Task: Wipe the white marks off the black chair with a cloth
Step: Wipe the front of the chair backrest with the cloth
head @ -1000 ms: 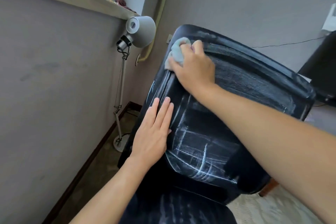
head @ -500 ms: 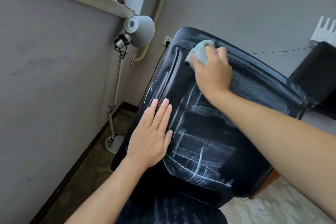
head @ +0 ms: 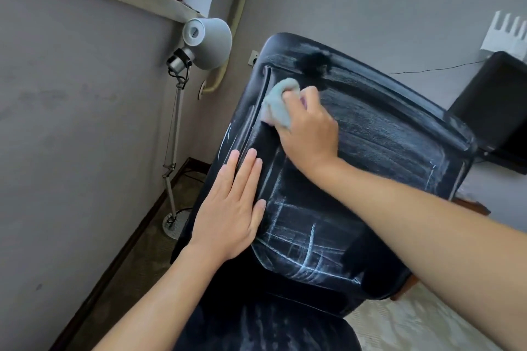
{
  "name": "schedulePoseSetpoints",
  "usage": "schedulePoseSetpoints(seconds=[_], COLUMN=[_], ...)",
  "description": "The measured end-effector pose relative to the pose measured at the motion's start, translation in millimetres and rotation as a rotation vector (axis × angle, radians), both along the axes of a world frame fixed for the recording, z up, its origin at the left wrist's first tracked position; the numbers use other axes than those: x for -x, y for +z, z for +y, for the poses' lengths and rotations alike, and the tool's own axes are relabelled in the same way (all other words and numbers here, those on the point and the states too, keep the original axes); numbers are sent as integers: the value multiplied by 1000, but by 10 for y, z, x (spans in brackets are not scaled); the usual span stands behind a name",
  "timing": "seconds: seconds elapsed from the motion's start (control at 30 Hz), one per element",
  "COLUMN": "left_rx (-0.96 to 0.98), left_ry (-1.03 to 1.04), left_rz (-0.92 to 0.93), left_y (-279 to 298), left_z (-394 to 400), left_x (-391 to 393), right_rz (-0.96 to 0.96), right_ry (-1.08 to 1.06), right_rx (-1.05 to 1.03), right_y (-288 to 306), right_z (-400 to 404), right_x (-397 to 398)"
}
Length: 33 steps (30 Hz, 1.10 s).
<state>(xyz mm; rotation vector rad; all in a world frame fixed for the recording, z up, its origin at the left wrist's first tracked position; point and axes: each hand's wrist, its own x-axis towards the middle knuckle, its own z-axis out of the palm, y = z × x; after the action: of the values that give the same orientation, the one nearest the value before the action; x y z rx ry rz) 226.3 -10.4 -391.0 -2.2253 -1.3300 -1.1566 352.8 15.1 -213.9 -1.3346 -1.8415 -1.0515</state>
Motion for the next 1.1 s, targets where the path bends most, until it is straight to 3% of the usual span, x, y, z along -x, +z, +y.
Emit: schedulePoseSetpoints(seconds=[0.03,0.1,0.2,0.3,0.37,0.47,0.53,0.6,0.77,0.87,0.93,1.1], left_rx=[3,12,-14,-17,-41,-64,-87,-123,-154,-206,-249,-305], left_ry=[-2,-27,-73,-134,-178,-161,-154,-164,-131,-69,-78,-219], left_rz=[7,-5,-176,-400,-350,-208,-155,-103,-21,63,92,203], left_y=[-2,17,166,428,610,867,1022,1108,1210,1369,1524,1838], left_z=[-1,-37,-171,-383,-510,-570,-536,-504,-541,-562,-584,-673], left_x=[2,11,-1,-59,-144,-267,-373,-507,-859,-1117,-1379,-2156], right_rz=[-73,-30,177,457,619,1009,1099,1039,1012,1183,1306,1523], right_ry=[46,96,129,235,301,581,723,632,-115,-415,-411,-45], right_rx=[39,132,229,463,633,941,1054,970,281,257,376,606], right_y=[-169,-301,-239,-179,-162,-76,23,99,-49,-307,-482,-755], right_z=[-61,-145,-271,-504,-743,-1065,-1240,-1347,-1472,-1502,-1471,-1304], right_x=[-48,-125,-68,2,-7,-158,-399,-715,-1800,-2379,-2648,-2921])
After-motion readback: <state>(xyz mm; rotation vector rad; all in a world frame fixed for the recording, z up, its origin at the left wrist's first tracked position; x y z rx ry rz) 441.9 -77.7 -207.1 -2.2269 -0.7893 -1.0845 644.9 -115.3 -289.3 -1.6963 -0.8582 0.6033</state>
